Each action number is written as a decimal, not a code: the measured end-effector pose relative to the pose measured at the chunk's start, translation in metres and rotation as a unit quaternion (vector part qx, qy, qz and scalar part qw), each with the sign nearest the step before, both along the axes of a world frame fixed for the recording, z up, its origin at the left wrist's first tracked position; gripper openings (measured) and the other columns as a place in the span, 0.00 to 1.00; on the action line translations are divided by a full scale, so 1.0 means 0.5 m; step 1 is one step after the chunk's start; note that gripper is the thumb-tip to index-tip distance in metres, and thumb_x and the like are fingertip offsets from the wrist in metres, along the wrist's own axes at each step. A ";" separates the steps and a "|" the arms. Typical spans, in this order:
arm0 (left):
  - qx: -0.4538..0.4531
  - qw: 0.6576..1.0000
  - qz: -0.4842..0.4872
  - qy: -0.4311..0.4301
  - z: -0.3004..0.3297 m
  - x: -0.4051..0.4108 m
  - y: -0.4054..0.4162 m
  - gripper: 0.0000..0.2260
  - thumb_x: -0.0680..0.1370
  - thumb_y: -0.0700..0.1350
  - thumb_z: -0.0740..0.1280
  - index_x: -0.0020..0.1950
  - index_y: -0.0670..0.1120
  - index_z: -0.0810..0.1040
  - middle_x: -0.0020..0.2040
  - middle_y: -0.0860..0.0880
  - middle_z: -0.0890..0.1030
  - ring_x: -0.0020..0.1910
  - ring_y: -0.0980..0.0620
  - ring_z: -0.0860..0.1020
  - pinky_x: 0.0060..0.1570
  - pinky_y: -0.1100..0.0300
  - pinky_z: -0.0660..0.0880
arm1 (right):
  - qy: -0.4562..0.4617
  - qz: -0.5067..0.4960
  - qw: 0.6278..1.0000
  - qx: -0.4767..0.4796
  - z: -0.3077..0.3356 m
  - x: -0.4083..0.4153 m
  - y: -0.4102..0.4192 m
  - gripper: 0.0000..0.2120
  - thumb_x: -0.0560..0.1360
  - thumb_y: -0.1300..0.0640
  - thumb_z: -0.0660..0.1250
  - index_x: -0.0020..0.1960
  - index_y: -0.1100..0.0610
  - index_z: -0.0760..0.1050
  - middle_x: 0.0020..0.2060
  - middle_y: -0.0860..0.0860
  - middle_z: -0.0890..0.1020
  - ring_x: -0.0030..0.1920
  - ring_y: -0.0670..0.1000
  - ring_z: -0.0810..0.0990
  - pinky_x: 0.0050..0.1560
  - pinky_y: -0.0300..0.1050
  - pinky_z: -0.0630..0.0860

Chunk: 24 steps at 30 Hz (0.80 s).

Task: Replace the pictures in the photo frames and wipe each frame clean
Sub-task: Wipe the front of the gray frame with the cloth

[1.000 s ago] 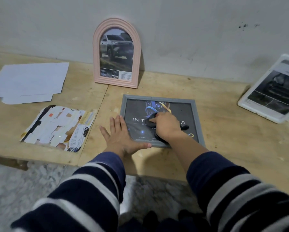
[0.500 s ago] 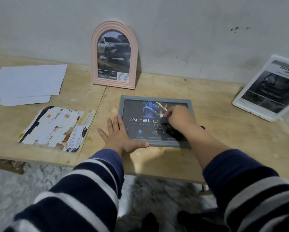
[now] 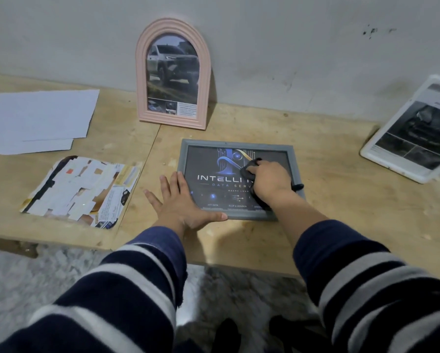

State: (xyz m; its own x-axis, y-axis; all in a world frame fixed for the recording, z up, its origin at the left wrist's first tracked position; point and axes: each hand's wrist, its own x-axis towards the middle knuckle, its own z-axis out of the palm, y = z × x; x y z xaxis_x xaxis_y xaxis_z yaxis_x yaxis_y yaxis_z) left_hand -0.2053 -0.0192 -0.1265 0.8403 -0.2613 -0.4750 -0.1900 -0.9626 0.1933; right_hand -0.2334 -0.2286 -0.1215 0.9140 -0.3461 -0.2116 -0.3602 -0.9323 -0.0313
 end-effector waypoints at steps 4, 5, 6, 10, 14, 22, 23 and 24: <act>-0.001 1.000 0.004 0.000 0.004 -0.001 -0.001 0.72 0.48 0.83 0.61 0.77 0.45 0.31 0.78 0.50 0.33 0.74 0.44 0.28 0.65 0.31 0.28 | 0.010 0.019 1.000 0.006 0.008 -0.047 0.022 0.19 0.77 0.59 0.60 0.66 0.47 0.73 0.60 0.50 0.74 0.60 0.57 0.72 0.46 0.46 0.70; -0.002 1.000 0.003 0.001 0.005 -0.002 0.000 0.72 0.49 0.82 0.62 0.77 0.45 0.31 0.78 0.50 0.33 0.74 0.44 0.28 0.65 0.32 0.27 | 0.012 0.023 1.000 0.007 0.010 -0.056 0.026 0.19 0.76 0.59 0.60 0.65 0.47 0.74 0.61 0.50 0.74 0.60 0.57 0.72 0.48 0.46 0.72; -0.004 1.000 0.002 0.001 0.007 -0.003 -0.001 0.72 0.49 0.82 0.62 0.77 0.45 0.31 0.78 0.50 0.33 0.74 0.44 0.28 0.65 0.32 0.27 | 0.011 0.026 1.000 0.011 0.011 -0.067 0.029 0.19 0.76 0.59 0.61 0.65 0.47 0.74 0.61 0.49 0.75 0.60 0.57 0.73 0.49 0.46 0.73; -0.004 1.000 0.013 0.002 0.014 -0.006 -0.005 0.71 0.50 0.82 0.63 0.77 0.46 0.31 0.78 0.50 0.33 0.74 0.44 0.29 0.66 0.32 0.28 | 0.002 0.010 0.999 0.054 0.010 -0.102 0.038 0.23 0.71 0.62 0.62 0.61 0.43 0.77 0.63 0.47 0.76 0.62 0.56 0.74 0.54 0.44 0.74; 0.001 1.000 0.012 0.015 0.025 -0.010 -0.006 0.70 0.52 0.81 0.64 0.77 0.45 0.31 0.78 0.49 0.33 0.74 0.44 0.29 0.66 0.31 0.30 | 0.012 -0.043 0.993 0.106 0.050 -0.124 0.043 0.22 0.70 0.64 0.61 0.55 0.44 0.81 0.59 0.47 0.80 0.58 0.53 0.78 0.51 0.41 0.73; 0.000 1.000 0.005 0.016 0.011 -0.002 -0.004 0.72 0.50 0.82 0.63 0.76 0.45 0.30 0.78 0.50 0.33 0.75 0.45 0.30 0.66 0.29 0.33 | -0.107 -0.205 0.959 0.167 0.125 -0.030 -0.082 0.16 0.74 0.63 0.60 0.56 0.52 0.81 0.58 0.54 0.81 0.59 0.57 0.77 0.58 0.43 0.74; 0.003 1.000 0.008 0.015 0.006 0.001 -0.007 0.72 0.50 0.82 0.62 0.76 0.45 0.30 0.78 0.50 0.33 0.75 0.45 0.30 0.66 0.29 0.33 | -0.103 -0.197 0.962 0.157 0.116 -0.010 -0.093 0.16 0.75 0.63 0.60 0.58 0.52 0.80 0.59 0.54 0.80 0.60 0.57 0.77 0.58 0.43 0.73; 0.006 1.000 0.010 0.014 0.006 0.002 -0.008 0.72 0.49 0.82 0.62 0.76 0.45 0.29 0.78 0.50 0.33 0.75 0.45 0.30 0.66 0.29 0.34 | -0.084 -0.180 0.969 0.145 0.104 0.007 -0.100 0.17 0.76 0.62 0.60 0.62 0.52 0.78 0.61 0.54 0.79 0.61 0.57 0.76 0.59 0.44 0.73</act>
State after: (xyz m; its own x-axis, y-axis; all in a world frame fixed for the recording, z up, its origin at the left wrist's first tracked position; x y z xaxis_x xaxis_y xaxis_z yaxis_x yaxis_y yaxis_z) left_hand -0.2043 -0.0234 -0.1236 0.8319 -0.2391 -0.5008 -0.1657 -0.9683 0.1870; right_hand -0.2299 -0.2785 -0.0693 0.7756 -0.5967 -0.2060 -0.6270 -0.6904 -0.3608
